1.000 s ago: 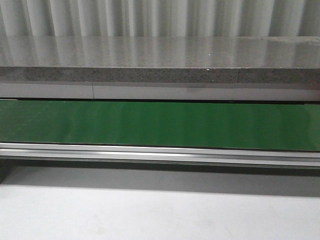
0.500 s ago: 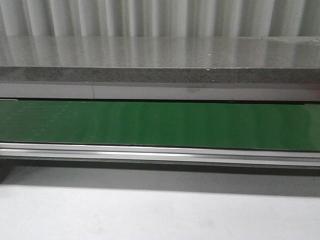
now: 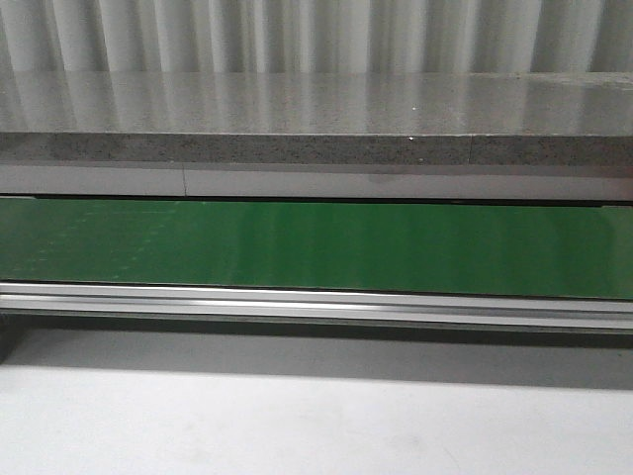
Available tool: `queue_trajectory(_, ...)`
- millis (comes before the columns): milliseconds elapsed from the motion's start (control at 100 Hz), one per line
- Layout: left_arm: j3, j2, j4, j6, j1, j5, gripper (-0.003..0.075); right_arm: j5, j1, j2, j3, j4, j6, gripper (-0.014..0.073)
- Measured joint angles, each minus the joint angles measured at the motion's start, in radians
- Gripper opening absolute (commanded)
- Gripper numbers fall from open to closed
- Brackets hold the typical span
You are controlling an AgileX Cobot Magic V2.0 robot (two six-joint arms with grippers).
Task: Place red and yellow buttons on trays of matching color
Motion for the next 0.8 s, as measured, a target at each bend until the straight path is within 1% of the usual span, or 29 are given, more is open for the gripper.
queue_trajectory(130, 0.000, 0.002, 0.000, 0.000, 0.000, 0.001, -0.0020, 0.044, 0.000, -0.115, 0.028, 0.000, 0.000, -0.0067)
queue_trajectory(250, -0.020, 0.056, 0.012, -0.013, 0.000, 0.001, -0.0020, 0.088, 0.000, -0.151, 0.030, 0.000, 0.000, -0.0067)
queue_trajectory(340, -0.071, 0.133, 0.059, -0.073, 0.000, 0.001, -0.0020, 0.123, 0.000, -0.153, 0.032, 0.000, 0.000, -0.0067)
queue_trajectory(420, -0.137, 0.213, 0.122, -0.152, 0.000, 0.005, -0.0018, 0.142, 0.000, -0.153, 0.033, -0.001, 0.000, -0.0067)
queue_trajectory(490, -0.202, 0.293, 0.172, -0.204, 0.000, 0.024, 0.0016, 0.149, 0.000, -0.153, 0.033, -0.001, -0.002, -0.0067)
queue_trajectory(510, -0.215, 0.318, 0.184, -0.214, 0.000, 0.031, 0.0042, 0.151, 0.000, -0.153, 0.033, -0.001, -0.002, -0.0067)
queue_trajectory(520, -0.229, 0.326, 0.187, -0.217, 0.000, 0.033, 0.0042, 0.151, 0.000, -0.153, 0.033, -0.001, -0.002, -0.0067)
queue_trajectory(530, -0.235, 0.342, 0.191, -0.220, 0.000, 0.035, 0.0066, 0.151, 0.000, -0.153, 0.033, -0.001, -0.002, -0.0067)
queue_trajectory(550, -0.255, 0.366, 0.200, -0.229, 0.000, 0.042, 0.0085, 0.153, 0.000, -0.153, 0.033, -0.001, -0.002, -0.0067)
queue_trajectory(590, -0.293, 0.405, 0.216, -0.238, 0.000, 0.052, 0.0148, 0.154, 0.000, -0.153, 0.033, -0.001, -0.002, -0.0067)
queue_trajectory(600, -0.299, 0.421, 0.216, -0.241, 0.000, 0.052, 0.0148, 0.154, 0.000, -0.153, 0.033, -0.002, -0.002, -0.0067)
queue_trajectory(620, -0.317, 0.445, 0.224, -0.243, 0.000, 0.055, 0.0198, 0.156, 0.000, -0.153, 0.033, -0.002, -0.002, -0.0067)
queue_trajectory(640, -0.334, 0.461, 0.226, -0.247, 0.003, 0.058, 0.0225, 0.156, 0.000, -0.153, 0.033, -0.002, -0.002, -0.0067)
queue_trajectory(660, -0.350, 0.483, 0.229, -0.248, 0.008, 0.060, 0.0283, 0.156, 0.000, -0.153, 0.033, -0.002, -0.002, -0.0067)
queue_trajectory(690, -0.370, 0.519, 0.231, -0.250, 0.015, 0.063, 0.0328, 0.156, 0.000, -0.153, 0.033, -0.002, -0.002, -0.0067)
queue_trajectory(710, -0.385, 0.532, 0.231, -0.252, 0.022, 0.068, 0.0388, 0.156, 0.000, -0.153, 0.033, -0.002, -0.002, -0.0067)
queue_trajectory(730, -0.398, 0.552, 0.231, -0.255, 0.031, 0.070, 0.0429, 0.156, 0.000, -0.153, 0.033, -0.002, -0.002, -0.0067)
queue_trajectory(760, -0.415, 0.583, 0.233, -0.255, 0.044, 0.074, 0.0466, 0.157, 0.000, -0.153, 0.033, -0.002, -0.002, -0.0067)
queue_trajectory(780, -0.426, 0.595, 0.233, -0.255, 0.056, 0.077, 0.0506, 0.158, 0.000, -0.153, 0.033, -0.002, -0.002, -0.0067)
queue_trajectory(800, -0.437, 0.612, 0.233, -0.255, 0.069, 0.080, 0.0522, 0.158, 0.000, -0.153, 0.033, -0.002, -0.002, -0.0067)
